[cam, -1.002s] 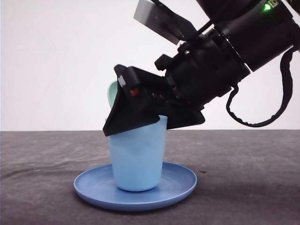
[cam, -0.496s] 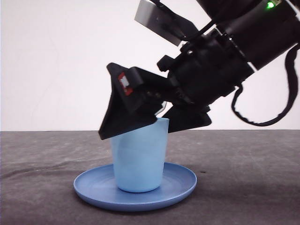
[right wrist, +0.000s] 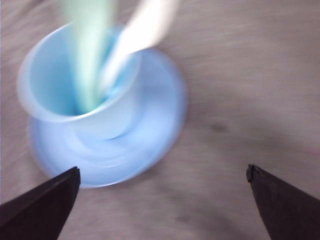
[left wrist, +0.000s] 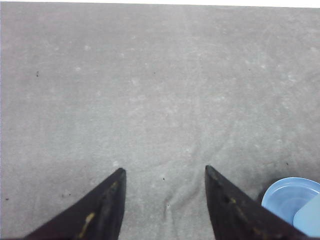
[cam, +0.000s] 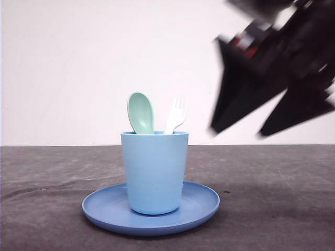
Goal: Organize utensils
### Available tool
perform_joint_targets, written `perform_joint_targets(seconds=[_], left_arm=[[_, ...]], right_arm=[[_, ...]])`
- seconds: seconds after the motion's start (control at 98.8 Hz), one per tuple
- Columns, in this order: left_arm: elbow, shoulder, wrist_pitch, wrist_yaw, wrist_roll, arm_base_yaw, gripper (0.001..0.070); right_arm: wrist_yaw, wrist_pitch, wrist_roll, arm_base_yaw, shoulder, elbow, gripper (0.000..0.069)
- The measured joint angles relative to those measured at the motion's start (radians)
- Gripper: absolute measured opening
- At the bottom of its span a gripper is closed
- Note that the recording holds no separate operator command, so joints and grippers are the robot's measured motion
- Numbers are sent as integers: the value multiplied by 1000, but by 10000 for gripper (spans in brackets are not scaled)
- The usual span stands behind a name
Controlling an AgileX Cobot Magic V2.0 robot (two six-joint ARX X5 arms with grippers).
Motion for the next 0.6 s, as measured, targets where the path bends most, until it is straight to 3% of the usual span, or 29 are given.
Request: perform_joint_targets(seconds=[0.304,0.597], left_arm=[[0,0,0,0,0,0,298],[0,0,-1,0,0,0,298]], right_arm=[[38,-396,6,-320,-136,239,680],[39,-564,5,-529,-144,289,680]])
